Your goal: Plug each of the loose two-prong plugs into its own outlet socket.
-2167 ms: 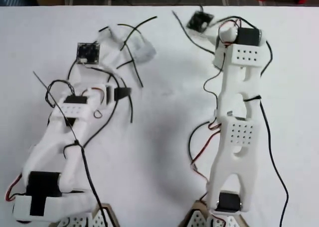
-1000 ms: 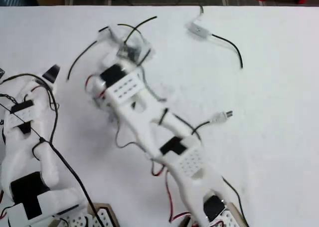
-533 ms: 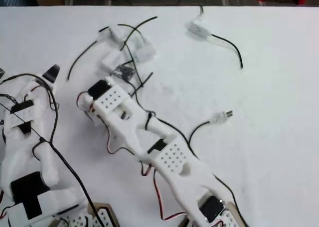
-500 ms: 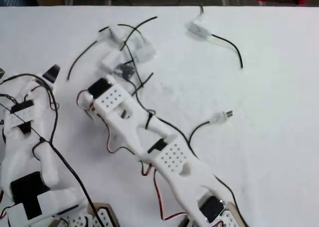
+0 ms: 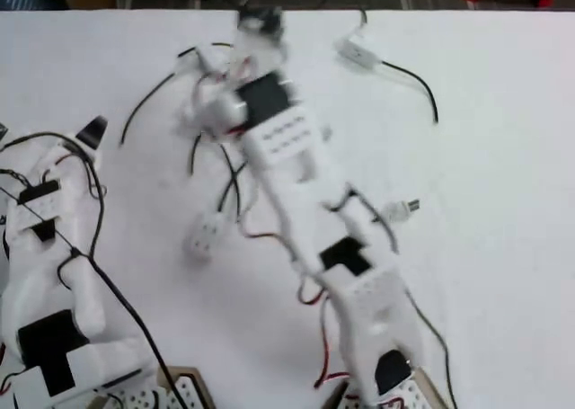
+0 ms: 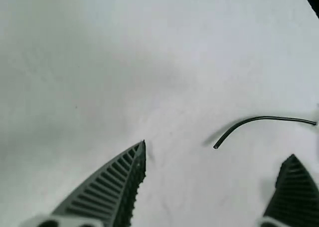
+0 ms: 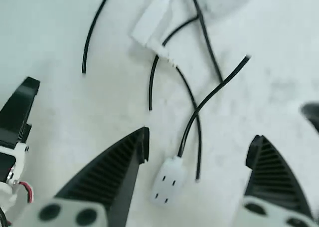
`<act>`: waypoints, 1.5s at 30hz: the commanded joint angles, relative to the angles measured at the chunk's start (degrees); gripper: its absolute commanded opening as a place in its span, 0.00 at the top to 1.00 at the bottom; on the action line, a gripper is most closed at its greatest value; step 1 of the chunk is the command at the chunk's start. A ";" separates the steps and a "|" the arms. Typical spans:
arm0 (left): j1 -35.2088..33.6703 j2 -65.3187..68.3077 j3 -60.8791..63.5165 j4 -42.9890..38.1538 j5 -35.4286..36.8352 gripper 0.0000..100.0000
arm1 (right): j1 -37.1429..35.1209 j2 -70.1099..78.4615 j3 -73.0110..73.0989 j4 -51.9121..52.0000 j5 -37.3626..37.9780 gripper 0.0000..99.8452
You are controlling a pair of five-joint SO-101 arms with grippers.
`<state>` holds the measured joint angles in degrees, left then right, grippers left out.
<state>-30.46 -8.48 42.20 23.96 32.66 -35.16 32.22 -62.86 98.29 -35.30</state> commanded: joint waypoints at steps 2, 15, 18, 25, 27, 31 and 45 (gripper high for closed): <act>-0.40 -0.13 -2.29 -0.70 0.35 0.61 | 10.24 -13.67 -1.76 0.48 15.12 0.69; 2.15 -0.13 -2.20 -0.53 -3.60 0.61 | 30.73 -43.82 38.33 0.22 46.59 0.69; 2.77 -0.13 -2.20 -0.53 -4.13 0.61 | 34.15 -45.93 46.77 0.13 46.15 0.69; 2.77 -0.13 -1.32 -0.88 -4.13 0.61 | 42.42 -45.76 68.22 -11.91 31.38 0.69; 2.77 -0.13 -1.14 -0.88 -4.13 0.61 | 44.09 -44.79 75.52 -21.41 31.12 0.69; 2.77 -0.13 -1.14 -0.97 -4.13 0.61 | 44.53 -41.27 84.13 -33.71 30.95 0.69; 3.30 -0.13 -1.23 -1.05 -4.22 0.61 | 37.85 -25.54 84.13 -31.87 18.02 0.70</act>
<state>-27.82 -8.48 42.20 23.96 28.88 3.78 2.42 22.15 66.99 -15.25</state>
